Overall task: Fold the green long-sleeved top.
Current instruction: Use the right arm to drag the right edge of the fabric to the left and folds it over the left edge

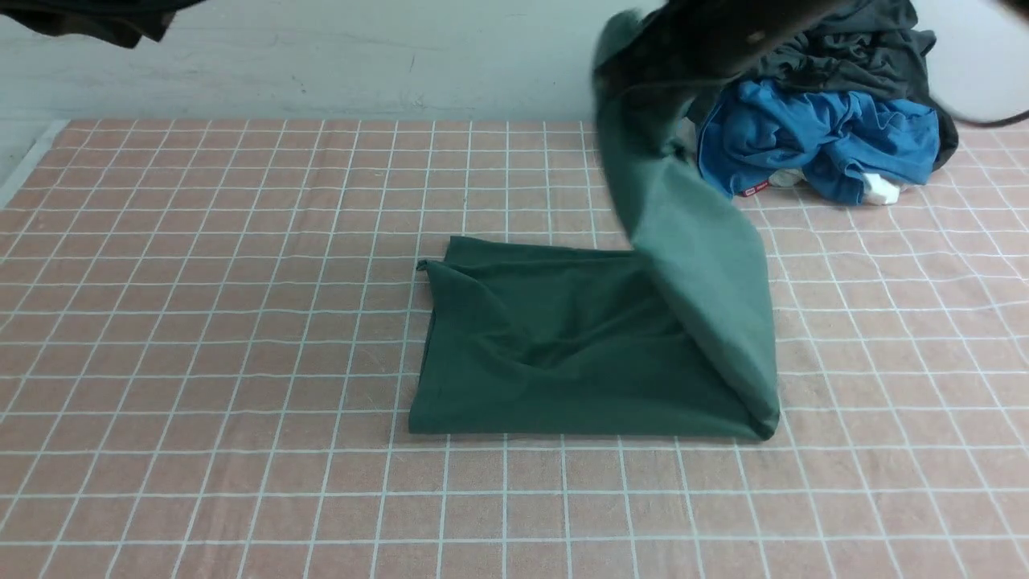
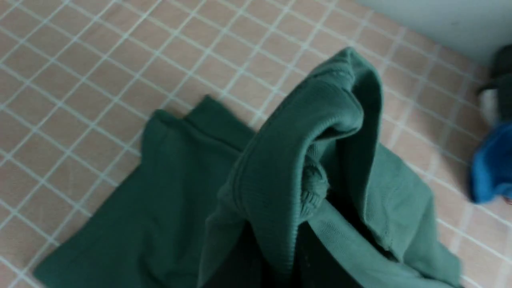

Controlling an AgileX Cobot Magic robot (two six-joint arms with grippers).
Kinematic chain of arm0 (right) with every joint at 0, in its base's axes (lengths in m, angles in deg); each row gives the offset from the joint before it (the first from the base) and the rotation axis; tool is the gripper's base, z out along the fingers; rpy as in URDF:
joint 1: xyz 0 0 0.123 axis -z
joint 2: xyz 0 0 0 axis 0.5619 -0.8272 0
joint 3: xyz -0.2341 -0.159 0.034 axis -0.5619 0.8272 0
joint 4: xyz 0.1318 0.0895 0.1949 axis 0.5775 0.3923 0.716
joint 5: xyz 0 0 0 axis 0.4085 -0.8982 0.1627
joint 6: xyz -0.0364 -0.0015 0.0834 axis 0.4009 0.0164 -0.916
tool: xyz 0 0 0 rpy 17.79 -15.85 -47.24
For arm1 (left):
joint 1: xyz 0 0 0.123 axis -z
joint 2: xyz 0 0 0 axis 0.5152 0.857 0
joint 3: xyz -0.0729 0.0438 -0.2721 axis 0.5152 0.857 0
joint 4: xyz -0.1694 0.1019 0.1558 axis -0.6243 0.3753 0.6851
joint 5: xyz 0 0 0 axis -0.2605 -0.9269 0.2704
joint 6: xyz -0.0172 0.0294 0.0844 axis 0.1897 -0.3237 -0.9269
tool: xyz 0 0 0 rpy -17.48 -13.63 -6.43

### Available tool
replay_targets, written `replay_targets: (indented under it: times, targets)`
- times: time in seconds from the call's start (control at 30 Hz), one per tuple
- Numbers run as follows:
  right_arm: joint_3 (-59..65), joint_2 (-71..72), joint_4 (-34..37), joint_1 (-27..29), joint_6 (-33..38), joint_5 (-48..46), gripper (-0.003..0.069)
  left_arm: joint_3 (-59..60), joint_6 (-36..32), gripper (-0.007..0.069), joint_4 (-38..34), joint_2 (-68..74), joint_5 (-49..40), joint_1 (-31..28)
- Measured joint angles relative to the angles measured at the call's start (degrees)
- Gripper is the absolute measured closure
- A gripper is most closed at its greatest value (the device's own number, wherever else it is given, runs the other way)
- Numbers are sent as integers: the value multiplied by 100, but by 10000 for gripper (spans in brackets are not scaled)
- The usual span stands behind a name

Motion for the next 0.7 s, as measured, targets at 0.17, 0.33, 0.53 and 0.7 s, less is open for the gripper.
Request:
replay_targets:
  times: [0.17, 0.33, 0.53, 0.7]
  targets:
    - [-176, -1013, 633, -442, 0, 422, 624, 0, 69, 628, 0, -153, -1, 0]
    - [-190, -1538, 1103, -613, 127, 666, 615, 0, 163, 628, -5, -185, -1, 0]
    - [-438, -1665, 1552, -619, 386, 586, 407, 212, 182, 628, -76, -192, -3, 0]
    - [-1028, -1494, 1332, -595, 388, -236, 209, 670, 182, 628, -111, -192, -3, 0]
